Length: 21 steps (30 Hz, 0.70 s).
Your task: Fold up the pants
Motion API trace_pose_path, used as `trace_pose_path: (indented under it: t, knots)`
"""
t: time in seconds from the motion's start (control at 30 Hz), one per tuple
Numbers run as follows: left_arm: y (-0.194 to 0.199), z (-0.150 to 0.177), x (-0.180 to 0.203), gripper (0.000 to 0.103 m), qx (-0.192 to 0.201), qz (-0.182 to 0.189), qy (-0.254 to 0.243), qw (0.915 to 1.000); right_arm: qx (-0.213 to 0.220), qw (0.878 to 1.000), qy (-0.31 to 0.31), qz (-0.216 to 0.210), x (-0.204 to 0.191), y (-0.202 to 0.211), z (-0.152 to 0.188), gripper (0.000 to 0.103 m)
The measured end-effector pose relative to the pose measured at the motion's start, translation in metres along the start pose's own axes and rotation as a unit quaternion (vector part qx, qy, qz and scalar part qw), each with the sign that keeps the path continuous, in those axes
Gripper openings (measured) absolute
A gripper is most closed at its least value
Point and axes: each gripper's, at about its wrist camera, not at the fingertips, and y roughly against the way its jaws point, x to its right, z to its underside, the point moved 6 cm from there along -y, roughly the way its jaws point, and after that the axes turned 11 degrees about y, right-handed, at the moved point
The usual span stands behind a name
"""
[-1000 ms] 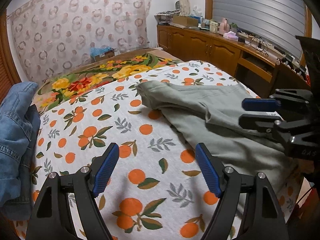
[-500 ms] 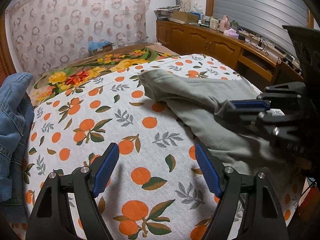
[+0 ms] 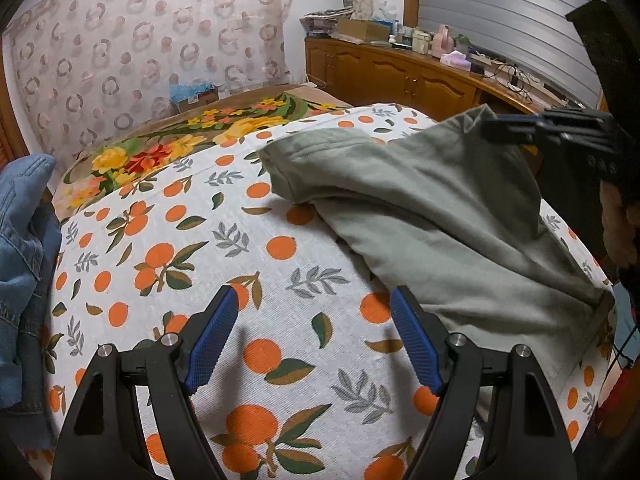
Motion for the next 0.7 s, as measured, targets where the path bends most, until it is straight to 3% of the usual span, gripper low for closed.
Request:
trace_pose_path:
  t: [0.3,0.7]
  knots:
    - [-0.001,-0.003,0.012,0.079,0.000,0.003,-0.007,1.0000,-0.028,0.999,-0.028,0.031,0.040,-0.017,0.018,0.006]
    - [-0.003,0.001,0.015,0.079,-0.007,0.000,-0.007,0.9999,-0.044,0.996,-0.047,0.055,0.056,-0.027,0.018,0.006]
